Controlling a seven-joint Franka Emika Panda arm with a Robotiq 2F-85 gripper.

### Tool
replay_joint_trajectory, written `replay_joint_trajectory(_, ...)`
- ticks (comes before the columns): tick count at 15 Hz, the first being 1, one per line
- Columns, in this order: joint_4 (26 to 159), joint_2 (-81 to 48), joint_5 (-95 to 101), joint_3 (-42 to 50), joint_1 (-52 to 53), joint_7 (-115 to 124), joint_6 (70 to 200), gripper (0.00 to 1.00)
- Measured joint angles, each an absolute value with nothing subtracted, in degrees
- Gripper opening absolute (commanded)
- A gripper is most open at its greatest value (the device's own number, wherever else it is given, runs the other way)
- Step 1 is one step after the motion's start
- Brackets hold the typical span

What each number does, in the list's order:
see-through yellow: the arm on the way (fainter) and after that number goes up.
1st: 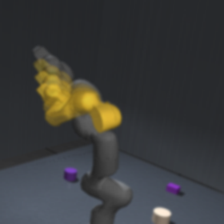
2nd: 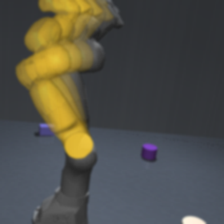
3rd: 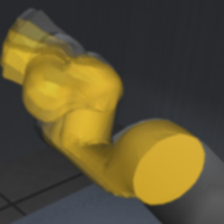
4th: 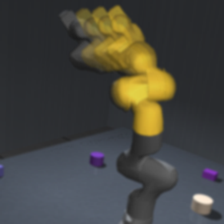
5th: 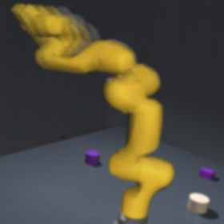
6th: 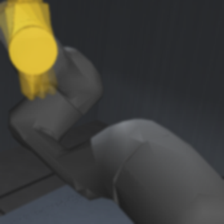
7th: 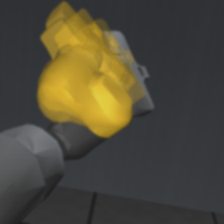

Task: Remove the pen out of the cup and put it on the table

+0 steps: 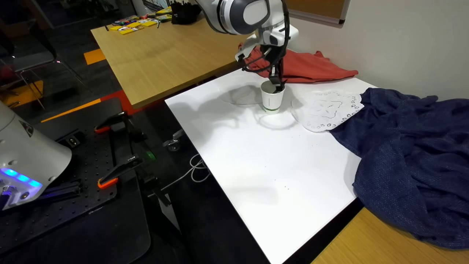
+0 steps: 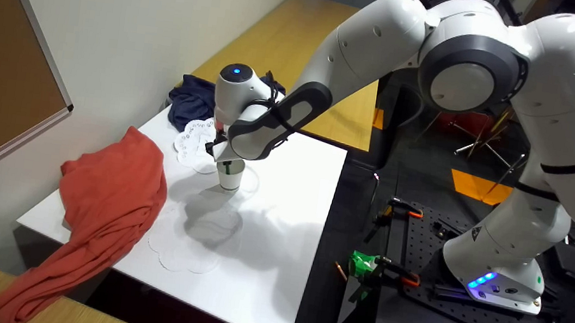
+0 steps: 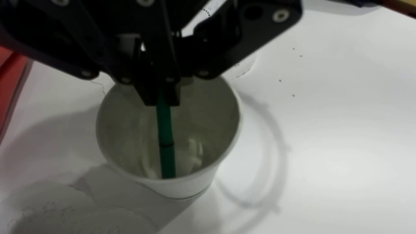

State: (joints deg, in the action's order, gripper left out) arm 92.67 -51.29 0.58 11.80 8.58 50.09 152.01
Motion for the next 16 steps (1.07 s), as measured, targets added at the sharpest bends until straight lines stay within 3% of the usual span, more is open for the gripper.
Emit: replay_joint_trajectory(16,111.2,-27.2,3.8,15.7,9.9,49.2,152.0,0.03)
